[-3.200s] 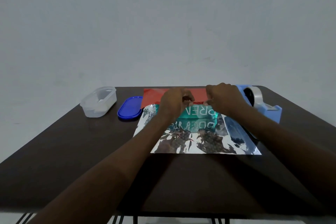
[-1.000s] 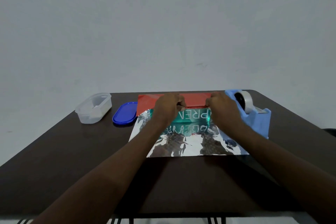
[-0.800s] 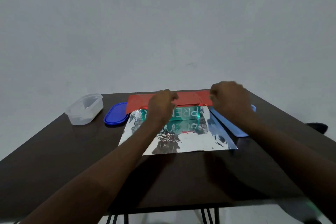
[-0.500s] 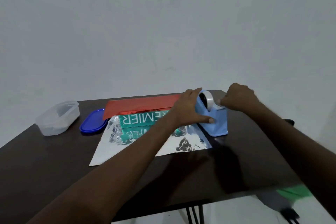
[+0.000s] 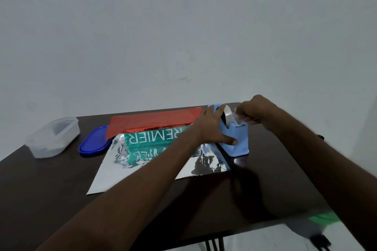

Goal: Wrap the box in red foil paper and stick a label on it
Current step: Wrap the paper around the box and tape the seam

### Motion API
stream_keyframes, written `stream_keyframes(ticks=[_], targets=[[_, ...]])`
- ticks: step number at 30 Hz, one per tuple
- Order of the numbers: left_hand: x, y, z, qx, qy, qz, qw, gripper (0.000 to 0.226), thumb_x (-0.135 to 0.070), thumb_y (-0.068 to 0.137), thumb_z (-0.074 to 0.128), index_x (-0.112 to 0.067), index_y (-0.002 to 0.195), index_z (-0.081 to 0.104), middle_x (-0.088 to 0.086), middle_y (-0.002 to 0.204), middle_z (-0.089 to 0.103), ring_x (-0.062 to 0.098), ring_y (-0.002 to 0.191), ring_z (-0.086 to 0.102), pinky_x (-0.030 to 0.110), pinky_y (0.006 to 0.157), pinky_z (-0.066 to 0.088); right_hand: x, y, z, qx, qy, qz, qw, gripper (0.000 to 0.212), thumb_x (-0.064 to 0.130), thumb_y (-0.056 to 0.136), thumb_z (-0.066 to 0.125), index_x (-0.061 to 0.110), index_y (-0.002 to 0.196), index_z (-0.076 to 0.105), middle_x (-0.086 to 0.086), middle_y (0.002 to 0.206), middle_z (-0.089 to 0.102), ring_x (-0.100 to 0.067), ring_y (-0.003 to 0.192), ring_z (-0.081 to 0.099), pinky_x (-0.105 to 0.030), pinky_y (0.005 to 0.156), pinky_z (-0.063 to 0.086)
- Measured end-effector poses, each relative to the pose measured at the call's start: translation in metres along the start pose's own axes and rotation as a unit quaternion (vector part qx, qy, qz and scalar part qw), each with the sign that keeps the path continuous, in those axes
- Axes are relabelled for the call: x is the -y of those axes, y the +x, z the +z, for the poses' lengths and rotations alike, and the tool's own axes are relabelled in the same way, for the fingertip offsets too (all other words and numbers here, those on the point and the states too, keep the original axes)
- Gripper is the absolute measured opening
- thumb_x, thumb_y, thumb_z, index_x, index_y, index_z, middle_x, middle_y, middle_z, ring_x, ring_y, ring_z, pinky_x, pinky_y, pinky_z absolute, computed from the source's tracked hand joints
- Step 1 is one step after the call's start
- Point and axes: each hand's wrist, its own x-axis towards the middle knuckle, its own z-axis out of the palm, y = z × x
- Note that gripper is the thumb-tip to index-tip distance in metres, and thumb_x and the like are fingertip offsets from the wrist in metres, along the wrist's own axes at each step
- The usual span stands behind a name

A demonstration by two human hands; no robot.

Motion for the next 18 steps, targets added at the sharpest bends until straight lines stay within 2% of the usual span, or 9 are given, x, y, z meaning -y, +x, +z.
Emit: stream_keyframes(ticks=[2,5,8,11,15,18], targets=[[-0.002,-0.003,-0.001,-0.001,-0.003,0.000,1.000,0.122,-0.060,0.069,0.079,-0.026,0.157,0.002,0.011,0.164,0.001,0.029,0.151,0.000,0.050,0.120,0.019,0.005,-0.007,-0.002,-0.002,0.039,-0.012,0.999,0.008,0.003,0.087,0.057,0.001,0.084,0.064,-0.015,0.077,0.058,-0.016,0.055,0.045,-0.023,0.051,0.035],[-0.005,-0.007,0.000,-0.013,0.005,0.015,1.000,0.117,-0.058,0.072,0.078,-0.025,0.157,0.006,0.010,0.164,0.004,0.028,0.151,0.002,0.047,0.118,0.019,0.000,-0.020,-0.005,0.002,0.084,-0.021,0.996,0.009,0.009,0.092,0.061,0.002,0.089,0.068,-0.009,0.070,0.059,-0.012,0.055,0.049,-0.021,0.052,0.038],[-0.004,-0.009,0.000,-0.028,0.008,0.027,0.999,0.115,-0.059,0.073,0.077,-0.022,0.157,0.008,0.008,0.164,0.006,0.027,0.151,0.003,0.046,0.118,0.019,-0.022,-0.030,-0.005,-0.025,0.144,-0.014,0.989,0.017,0.013,0.090,0.069,-0.001,0.082,0.069,-0.008,0.068,0.061,-0.013,0.057,0.053,-0.024,0.057,0.045],[-0.003,-0.009,0.004,-0.035,0.005,0.034,0.999,0.113,-0.059,0.073,0.076,-0.022,0.157,0.010,0.007,0.164,0.008,0.025,0.151,0.005,0.048,0.119,0.022,-0.052,-0.038,0.006,-0.050,0.189,0.005,0.981,0.025,0.015,0.090,0.070,0.004,0.069,0.064,-0.011,0.065,0.059,-0.017,0.058,0.051,-0.028,0.059,0.045],[-0.001,-0.008,0.008,-0.051,0.006,0.046,0.998,0.109,-0.059,0.072,0.077,-0.022,0.155,0.017,0.008,0.160,0.020,0.026,0.146,0.019,0.048,0.115,0.029,-0.081,-0.050,0.028,-0.097,0.208,-0.053,0.972,0.028,0.013,0.092,0.068,0.005,0.065,0.065,-0.007,0.059,0.059,-0.013,0.052,0.050,-0.023,0.053,0.044],[-0.001,-0.008,0.009,-0.053,0.009,0.048,0.997,0.108,-0.059,0.071,0.077,-0.024,0.154,0.019,0.008,0.158,0.024,0.028,0.143,0.026,0.047,0.112,0.033,-0.087,-0.051,0.041,-0.155,0.196,-0.082,0.965,0.026,0.013,0.091,0.069,0.009,0.066,0.067,-0.006,0.063,0.065,-0.013,0.057,0.057,-0.030,0.060,0.050]])
